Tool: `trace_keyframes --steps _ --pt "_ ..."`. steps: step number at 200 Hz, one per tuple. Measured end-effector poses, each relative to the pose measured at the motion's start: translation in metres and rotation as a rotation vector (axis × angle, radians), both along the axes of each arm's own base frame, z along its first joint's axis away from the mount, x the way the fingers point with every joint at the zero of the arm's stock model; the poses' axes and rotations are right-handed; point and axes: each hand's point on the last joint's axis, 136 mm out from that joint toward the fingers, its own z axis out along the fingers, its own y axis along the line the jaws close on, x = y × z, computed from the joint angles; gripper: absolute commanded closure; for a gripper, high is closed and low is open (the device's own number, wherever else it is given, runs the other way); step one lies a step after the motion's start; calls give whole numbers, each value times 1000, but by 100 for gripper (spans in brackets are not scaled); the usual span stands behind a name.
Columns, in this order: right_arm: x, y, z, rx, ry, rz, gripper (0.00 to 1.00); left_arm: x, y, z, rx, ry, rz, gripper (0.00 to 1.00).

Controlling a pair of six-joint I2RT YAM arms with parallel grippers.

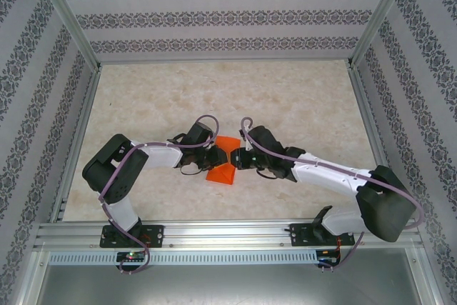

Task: Fold a paper plane with a square sheet of paper (pick it up from the middle)
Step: Fold the triangle a second time at the center of the table.

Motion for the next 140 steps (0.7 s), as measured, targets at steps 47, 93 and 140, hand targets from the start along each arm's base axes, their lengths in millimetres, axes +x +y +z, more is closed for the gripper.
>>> trace_keyframes --steps 47,93,140 --pt "-32 26 -39 9 165 48 92 0 0 0 0 -4 -4 75" --pt "-28 36 -56 0 234 18 92 0 0 1 2 -9 -8 75" --pt "-26 39 -55 4 234 15 92 0 0 1 2 -13 -13 75"
